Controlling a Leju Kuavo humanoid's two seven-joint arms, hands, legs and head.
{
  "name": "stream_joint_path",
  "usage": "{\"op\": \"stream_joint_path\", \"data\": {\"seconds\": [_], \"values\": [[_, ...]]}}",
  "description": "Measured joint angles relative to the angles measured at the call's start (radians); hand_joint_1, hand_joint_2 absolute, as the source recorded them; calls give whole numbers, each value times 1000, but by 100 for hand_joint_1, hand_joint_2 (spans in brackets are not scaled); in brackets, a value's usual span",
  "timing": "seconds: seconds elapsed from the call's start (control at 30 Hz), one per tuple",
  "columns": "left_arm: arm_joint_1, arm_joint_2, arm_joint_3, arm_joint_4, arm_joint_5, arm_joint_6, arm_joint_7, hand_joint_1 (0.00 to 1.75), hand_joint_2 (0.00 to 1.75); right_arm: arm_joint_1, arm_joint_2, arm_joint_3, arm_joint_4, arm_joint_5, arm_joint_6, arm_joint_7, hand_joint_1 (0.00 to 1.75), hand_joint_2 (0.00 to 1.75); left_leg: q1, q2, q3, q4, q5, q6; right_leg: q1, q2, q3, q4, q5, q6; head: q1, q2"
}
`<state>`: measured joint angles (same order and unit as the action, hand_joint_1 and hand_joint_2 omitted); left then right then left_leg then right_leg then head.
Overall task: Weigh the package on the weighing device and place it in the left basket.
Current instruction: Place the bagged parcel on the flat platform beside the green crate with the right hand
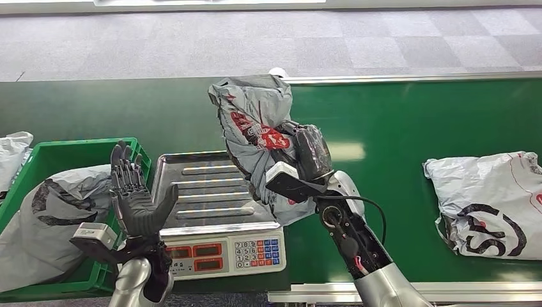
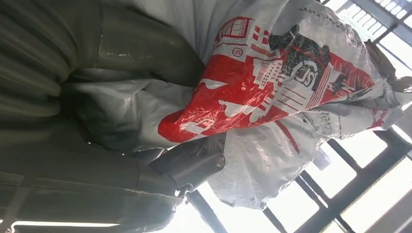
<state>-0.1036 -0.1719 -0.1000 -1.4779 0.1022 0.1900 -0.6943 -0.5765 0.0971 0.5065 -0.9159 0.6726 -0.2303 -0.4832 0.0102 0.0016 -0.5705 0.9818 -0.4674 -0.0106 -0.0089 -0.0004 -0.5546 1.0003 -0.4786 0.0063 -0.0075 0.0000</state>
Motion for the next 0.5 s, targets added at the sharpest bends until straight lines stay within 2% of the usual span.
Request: {"op": "stream_joint_path", "data": {"seconds": [0.07, 0.17, 0.4, 0.5], "values": [[0, 1, 0, 0, 3, 2, 0, 0, 175, -32, 5, 21, 42, -49, 114, 37, 175, 175, 0, 0, 0, 0, 0, 0, 0, 0, 0, 0, 0, 0, 0, 0], [-1, 3, -7, 7, 19, 8, 0, 0, 175, -138, 37, 93, 186, -129, 330, 147, 175, 175, 0, 1, 0, 0, 1, 0, 0, 0, 0, 0, 0, 0, 0, 0], [-4, 9, -39, 25, 25, 8, 0, 0, 175, -207, 86, 184, 361, -217, 453, 193, 175, 175, 0, 0, 0, 0, 1, 0, 0, 0, -1, 0, 0, 0, 0, 0], [-14, 10, -56, 36, 25, 8, 0, 0, 175, -210, 106, 184, 405, -324, 509, 208, 175, 175, 0, 0, 0, 0, 1, 0, 0, 0, -1, 0, 0, 0, 0, 0]]}}
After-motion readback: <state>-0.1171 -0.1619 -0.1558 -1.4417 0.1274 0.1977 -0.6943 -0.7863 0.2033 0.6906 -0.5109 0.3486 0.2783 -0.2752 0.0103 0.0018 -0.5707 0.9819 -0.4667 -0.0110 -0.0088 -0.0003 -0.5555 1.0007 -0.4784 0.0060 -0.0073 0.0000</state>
